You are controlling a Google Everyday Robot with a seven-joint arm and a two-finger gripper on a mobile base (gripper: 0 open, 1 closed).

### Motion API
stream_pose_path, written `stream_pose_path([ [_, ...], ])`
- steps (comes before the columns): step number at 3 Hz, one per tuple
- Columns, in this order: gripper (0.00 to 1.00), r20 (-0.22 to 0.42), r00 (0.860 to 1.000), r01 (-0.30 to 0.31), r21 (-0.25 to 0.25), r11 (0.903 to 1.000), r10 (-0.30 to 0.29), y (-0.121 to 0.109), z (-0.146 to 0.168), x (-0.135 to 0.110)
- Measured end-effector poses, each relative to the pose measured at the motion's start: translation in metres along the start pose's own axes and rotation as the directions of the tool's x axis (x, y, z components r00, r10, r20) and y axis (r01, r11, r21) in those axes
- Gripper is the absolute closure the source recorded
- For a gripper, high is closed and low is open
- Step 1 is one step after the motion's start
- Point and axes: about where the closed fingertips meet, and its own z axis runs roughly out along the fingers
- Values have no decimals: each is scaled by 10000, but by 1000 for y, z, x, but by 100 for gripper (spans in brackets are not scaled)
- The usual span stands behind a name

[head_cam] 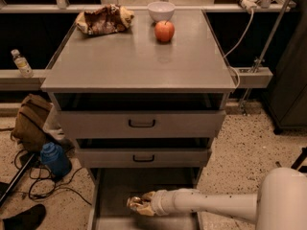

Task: Pick orange can from bottom drawer and place on counter

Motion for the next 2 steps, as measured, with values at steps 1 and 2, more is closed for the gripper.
stream_pose_path([
  [1, 100, 0, 10000, 0, 0, 10000, 0, 0, 0, 0],
  [2, 100, 42, 9998, 204, 74, 9998, -204, 2, -8, -11],
])
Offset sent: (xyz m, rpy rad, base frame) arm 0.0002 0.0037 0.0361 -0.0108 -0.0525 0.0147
